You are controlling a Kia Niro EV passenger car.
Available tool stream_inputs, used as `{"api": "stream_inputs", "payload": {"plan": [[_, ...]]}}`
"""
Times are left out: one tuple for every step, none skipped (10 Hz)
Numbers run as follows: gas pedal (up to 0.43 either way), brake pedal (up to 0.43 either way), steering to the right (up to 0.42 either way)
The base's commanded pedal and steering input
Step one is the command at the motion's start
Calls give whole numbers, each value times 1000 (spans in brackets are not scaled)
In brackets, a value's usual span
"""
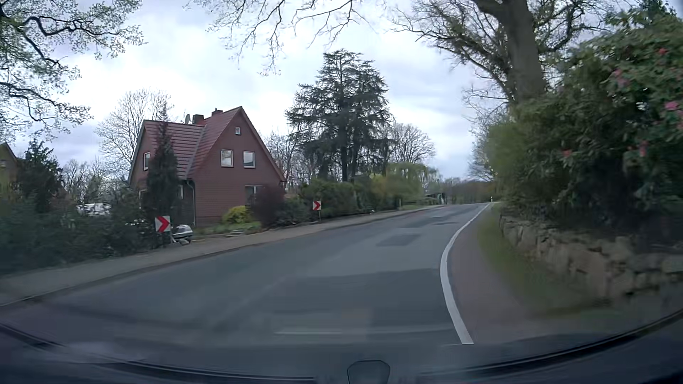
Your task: Follow the waypoints while adhering to traffic rules and regulations
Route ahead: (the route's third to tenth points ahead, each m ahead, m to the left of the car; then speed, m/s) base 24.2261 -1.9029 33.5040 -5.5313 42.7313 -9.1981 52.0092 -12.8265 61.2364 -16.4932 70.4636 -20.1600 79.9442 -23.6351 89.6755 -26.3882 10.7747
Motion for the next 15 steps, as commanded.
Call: {"api": "stream_inputs", "payload": {"plan": [[67,0,87],[67,0,88],[67,0,88],[59,0,88],[59,0,89],[59,0,91],[59,0,94],[59,0,94],[59,0,95],[59,0,95],[59,0,95],[59,0,94],[59,0,94],[59,0,91],[59,0,85]]}}
